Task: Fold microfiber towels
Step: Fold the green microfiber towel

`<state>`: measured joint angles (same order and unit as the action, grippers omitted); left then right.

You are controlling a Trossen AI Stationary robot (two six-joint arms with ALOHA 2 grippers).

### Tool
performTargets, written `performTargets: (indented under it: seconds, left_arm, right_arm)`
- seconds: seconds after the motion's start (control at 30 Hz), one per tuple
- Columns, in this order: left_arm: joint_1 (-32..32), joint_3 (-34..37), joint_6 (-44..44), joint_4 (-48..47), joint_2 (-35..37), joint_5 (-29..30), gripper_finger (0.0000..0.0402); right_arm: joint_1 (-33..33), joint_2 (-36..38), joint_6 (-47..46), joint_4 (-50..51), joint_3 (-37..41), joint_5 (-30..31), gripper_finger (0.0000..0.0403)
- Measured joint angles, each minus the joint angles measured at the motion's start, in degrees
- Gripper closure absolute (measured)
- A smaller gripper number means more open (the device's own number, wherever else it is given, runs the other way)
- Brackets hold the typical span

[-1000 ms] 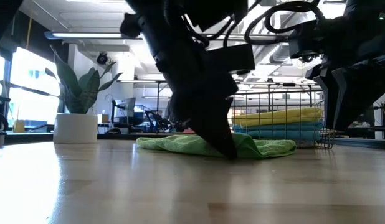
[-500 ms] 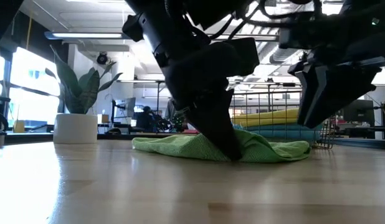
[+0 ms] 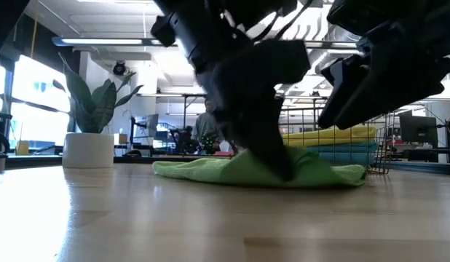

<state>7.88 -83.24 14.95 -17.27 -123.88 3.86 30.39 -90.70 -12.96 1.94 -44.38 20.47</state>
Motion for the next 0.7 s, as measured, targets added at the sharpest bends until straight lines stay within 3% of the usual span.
performTargets:
  seconds: [0.23, 0.53, 0.7]
  left_arm:
    - [0.1, -4.4, -0.3, 0.2, 0.0, -1.9, 0.0398]
    - [0.2, -9.0, -0.5, -4.3, 0.1, -2.7, 0.0398]
    - [0.8, -11.5, -1.0, -7.9, 0.1, -3.4, 0.0398]
  right_arm:
    - [0.0, 0.0, -3.2, -4.5, 2.2, 0.2, 0.0214]
    - [0.3, 0.0, -7.7, -3.8, 2.2, 0.2, 0.0210]
    - [0.3, -1.2, -12.2, 2.7, 2.2, 1.5, 0.0210]
